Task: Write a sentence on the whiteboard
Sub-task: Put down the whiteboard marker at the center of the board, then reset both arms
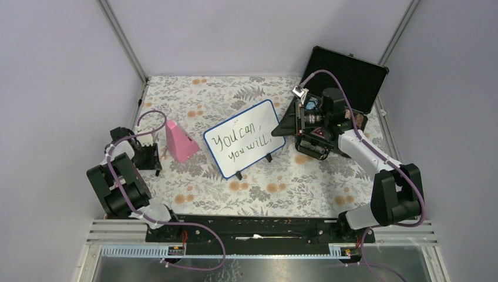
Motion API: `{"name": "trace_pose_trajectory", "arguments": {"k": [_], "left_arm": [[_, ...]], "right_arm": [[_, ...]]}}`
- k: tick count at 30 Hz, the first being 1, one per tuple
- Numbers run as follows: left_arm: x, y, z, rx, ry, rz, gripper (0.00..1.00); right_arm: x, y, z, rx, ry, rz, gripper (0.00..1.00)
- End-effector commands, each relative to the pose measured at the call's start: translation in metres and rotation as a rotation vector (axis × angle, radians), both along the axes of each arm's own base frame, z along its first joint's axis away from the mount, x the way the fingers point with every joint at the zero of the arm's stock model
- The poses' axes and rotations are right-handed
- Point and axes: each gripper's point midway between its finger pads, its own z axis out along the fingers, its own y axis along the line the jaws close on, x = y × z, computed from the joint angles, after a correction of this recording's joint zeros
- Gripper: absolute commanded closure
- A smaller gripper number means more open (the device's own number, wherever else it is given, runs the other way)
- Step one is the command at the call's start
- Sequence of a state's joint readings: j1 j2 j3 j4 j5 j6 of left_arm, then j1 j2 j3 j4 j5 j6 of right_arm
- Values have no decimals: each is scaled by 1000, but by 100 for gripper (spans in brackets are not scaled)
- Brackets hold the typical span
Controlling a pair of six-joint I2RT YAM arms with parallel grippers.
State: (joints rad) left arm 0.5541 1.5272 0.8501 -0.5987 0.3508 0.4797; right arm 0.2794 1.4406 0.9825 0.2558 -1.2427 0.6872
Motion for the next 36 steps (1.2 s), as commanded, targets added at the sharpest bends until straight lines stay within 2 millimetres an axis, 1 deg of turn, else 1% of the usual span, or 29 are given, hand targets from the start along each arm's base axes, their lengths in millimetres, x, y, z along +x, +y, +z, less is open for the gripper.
{"name": "trace_pose_trajectory", "arguments": {"k": [1, 5, 6, 7, 8, 11, 13, 14, 18, 19, 20, 23, 25, 27, 29, 31, 34, 36], "left_arm": [[11, -1, 27, 7, -67, -35, 62], [17, 3, 62, 60, -121, -51, 42], [19, 5, 72, 82, -138, -51, 34], [21, 7, 84, 99, -158, -52, 29], [23, 8, 96, 116, -177, -51, 21], [32, 11, 137, 147, -242, -54, 13], [40, 12, 164, 174, -281, -64, 2], [45, 13, 176, 189, -297, -67, 1], [68, 9, 224, 217, -363, -94, 1], [75, 7, 235, 221, -383, -105, 1], [82, 4, 252, 229, -414, -115, 1], [105, -9, 282, 222, -472, -134, 1], [119, -22, 298, 194, -505, -158, 1], [134, -39, 308, 192, -525, -179, 1], [145, -63, 312, 179, -543, -222, 1], [153, -93, 310, 152, -559, -268, 1], [161, -121, 304, 88, -590, -263, 1], [163, -133, 302, 18, -621, -253, 1]], "right_arm": [[0, -2, 12, 21, -70, 17, 0], [3, -4, 15, 16, -91, 2, 0], [5, -5, 17, 14, -97, -5, 0], [5, -6, 16, 10, -98, -6, 0], [7, -7, 19, 9, -104, -10, 0], [12, -12, 25, 2, -123, -24, 1], [19, -18, 35, 7, -149, -40, 0], [23, -23, 41, 8, -164, -49, 0], [52, -53, 56, -42, -218, -155, 0], [58, -61, 57, -61, -235, -181, 0], [65, -68, 59, -80, -244, -207, 0], [86, -89, 60, -145, -279, -289, 0], [102, -110, 57, -209, -298, -368, 0], [114, -129, 54, -275, -331, -438, 0], [124, -149, 55, -322, -358, -505, 0], [130, -164, 51, -361, -365, -560, 0], [136, -179, 35, -417, -340, -607, 0], [137, -187, 20, -447, -310, -631, 0]]}}
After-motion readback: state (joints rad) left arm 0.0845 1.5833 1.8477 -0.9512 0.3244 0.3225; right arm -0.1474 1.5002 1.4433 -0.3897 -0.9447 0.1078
